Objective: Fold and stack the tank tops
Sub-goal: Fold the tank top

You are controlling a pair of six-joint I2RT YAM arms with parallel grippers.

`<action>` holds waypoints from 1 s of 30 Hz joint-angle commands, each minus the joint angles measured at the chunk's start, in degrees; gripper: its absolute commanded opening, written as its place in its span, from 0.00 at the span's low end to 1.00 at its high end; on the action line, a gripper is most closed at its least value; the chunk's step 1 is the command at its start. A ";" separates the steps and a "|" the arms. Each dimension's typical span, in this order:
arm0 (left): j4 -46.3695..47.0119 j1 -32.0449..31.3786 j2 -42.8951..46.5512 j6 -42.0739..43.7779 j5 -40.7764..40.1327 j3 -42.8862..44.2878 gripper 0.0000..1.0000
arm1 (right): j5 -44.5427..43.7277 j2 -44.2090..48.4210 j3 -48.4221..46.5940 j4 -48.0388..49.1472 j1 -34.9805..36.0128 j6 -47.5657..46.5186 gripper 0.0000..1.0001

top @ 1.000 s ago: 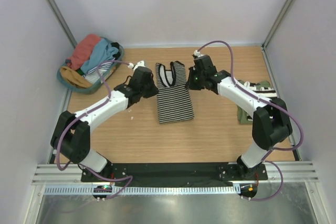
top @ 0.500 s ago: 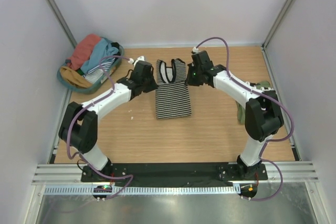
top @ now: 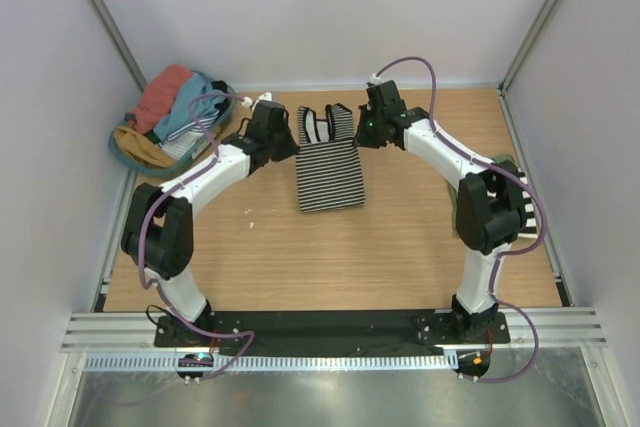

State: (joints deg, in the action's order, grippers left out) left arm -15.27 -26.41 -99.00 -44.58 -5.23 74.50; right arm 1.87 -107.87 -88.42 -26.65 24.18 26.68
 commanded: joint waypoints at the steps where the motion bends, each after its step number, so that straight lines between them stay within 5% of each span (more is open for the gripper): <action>1: 1.29 0.75 -1.63 0.98 1.01 2.93 0.01 | 0.33 -1.54 -4.83 -0.77 -0.54 -1.10 0.01; 16: 7.96 5.05 -16.55 1.51 3.12 13.03 0.01 | 4.88 -14.80 -13.53 6.15 -5.28 0.48 0.05; 18: 9.81 5.41 -18.85 2.30 3.13 14.18 0.11 | 5.08 -16.83 -13.71 8.70 -5.64 0.66 0.18; 19: 11.12 5.41 -21.99 3.69 3.13 16.01 0.23 | 4.55 -17.80 -13.97 9.68 -5.90 1.18 0.25; 20: 10.70 5.50 -23.85 3.97 3.56 17.86 0.49 | 4.63 -20.24 -15.01 11.17 -6.08 1.71 0.44; 21: 9.83 5.76 -25.70 4.15 4.26 19.70 0.55 | 6.55 -21.31 -15.81 11.53 -6.86 2.76 0.54; 24: 8.93 6.02 -25.64 4.32 3.92 20.87 0.67 | 8.42 -21.33 -16.09 11.63 -7.31 2.51 0.66; 26: 12.88 6.02 -20.81 4.41 3.39 15.26 0.84 | 8.33 -18.18 -10.24 15.03 -7.31 2.42 0.79; 30: 12.11 5.94 -14.04 4.42 4.17 8.23 0.86 | 9.02 -9.22 -0.11 18.21 -7.22 2.68 0.85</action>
State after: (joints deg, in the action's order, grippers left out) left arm -6.20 -20.56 -121.80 -41.23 -1.43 85.60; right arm 9.21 -125.54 -93.67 -13.19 16.53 29.08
